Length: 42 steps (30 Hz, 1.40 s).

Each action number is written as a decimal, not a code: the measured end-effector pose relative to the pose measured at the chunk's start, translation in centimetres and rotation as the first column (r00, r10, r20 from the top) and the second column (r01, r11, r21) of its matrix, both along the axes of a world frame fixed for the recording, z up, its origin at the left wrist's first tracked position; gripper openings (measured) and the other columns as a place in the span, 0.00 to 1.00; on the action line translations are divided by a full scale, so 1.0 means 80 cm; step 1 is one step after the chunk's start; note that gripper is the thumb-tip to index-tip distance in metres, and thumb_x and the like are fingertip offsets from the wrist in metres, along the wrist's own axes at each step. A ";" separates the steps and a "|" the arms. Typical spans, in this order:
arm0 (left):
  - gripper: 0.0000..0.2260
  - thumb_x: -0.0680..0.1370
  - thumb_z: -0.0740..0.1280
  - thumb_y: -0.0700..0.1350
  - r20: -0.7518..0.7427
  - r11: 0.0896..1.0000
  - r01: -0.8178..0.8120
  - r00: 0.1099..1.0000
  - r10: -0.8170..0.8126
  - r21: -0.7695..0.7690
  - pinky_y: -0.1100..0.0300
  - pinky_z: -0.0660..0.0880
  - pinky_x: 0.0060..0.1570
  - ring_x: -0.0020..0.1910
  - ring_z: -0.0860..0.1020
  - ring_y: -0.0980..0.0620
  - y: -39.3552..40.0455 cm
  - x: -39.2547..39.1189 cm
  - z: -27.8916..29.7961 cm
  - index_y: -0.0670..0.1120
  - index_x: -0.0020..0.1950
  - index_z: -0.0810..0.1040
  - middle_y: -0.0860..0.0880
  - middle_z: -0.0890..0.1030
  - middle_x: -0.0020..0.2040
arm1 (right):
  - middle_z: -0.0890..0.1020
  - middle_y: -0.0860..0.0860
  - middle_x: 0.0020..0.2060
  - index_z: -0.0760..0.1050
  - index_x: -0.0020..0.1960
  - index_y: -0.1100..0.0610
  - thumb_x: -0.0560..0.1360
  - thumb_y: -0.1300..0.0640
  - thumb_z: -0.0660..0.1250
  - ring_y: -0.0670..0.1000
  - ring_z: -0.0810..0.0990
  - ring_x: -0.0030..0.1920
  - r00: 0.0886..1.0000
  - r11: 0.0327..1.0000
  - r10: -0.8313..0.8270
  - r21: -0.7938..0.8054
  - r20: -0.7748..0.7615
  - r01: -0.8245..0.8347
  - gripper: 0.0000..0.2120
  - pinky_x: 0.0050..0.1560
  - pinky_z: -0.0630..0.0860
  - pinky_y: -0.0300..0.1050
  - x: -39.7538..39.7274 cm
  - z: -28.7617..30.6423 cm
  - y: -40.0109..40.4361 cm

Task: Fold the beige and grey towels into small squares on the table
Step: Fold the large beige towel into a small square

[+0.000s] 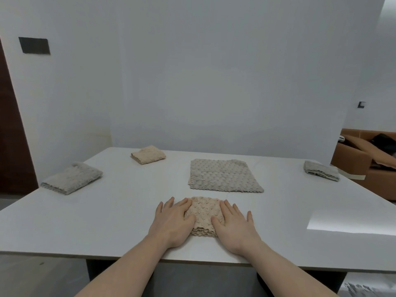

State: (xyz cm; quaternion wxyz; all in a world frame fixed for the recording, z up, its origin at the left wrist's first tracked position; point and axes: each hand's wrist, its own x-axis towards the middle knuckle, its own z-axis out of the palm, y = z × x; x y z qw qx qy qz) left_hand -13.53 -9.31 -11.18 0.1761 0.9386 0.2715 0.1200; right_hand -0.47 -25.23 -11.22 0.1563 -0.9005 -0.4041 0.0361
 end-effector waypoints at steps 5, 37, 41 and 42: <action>0.28 0.81 0.52 0.57 0.013 1.000 -0.015 1.000 0.015 -0.003 0.46 0.43 0.81 0.83 0.52 0.49 -0.001 -0.002 0.003 0.56 0.83 0.59 0.59 0.59 0.82 | 0.48 0.47 0.82 0.43 0.83 0.53 0.81 0.37 0.45 0.49 0.44 0.82 1.000 1.000 -0.009 0.007 -0.002 0.009 0.36 0.79 0.38 0.62 0.000 0.001 0.001; 0.38 0.75 0.36 0.63 -0.140 0.997 -0.036 0.989 0.046 0.074 0.45 0.42 0.81 0.83 0.45 0.50 -0.003 0.002 -0.001 0.52 0.85 0.47 0.53 0.47 0.85 | 0.46 0.52 0.82 0.44 0.83 0.58 0.80 0.38 0.46 0.49 0.41 0.82 0.999 0.998 -0.041 0.040 -0.010 0.041 0.38 0.80 0.38 0.58 -0.001 -0.005 0.000; 0.40 0.73 0.35 0.64 -0.106 0.995 -0.044 0.993 0.053 0.090 0.47 0.42 0.81 0.82 0.44 0.53 -0.002 0.003 -0.007 0.53 0.85 0.48 0.55 0.47 0.84 | 0.46 0.50 0.82 0.44 0.83 0.56 0.80 0.38 0.44 0.48 0.39 0.81 0.999 0.999 -0.033 0.020 -0.009 0.033 0.37 0.80 0.36 0.56 0.000 -0.008 -0.001; 0.40 0.73 0.35 0.64 -0.106 0.995 -0.047 0.993 0.056 0.092 0.48 0.42 0.81 0.82 0.44 0.53 -0.001 0.004 -0.008 0.53 0.85 0.47 0.56 0.47 0.84 | 0.46 0.49 0.82 0.44 0.83 0.56 0.79 0.37 0.43 0.47 0.39 0.81 1.000 0.999 -0.031 0.017 -0.007 0.031 0.37 0.80 0.36 0.55 0.001 -0.008 0.000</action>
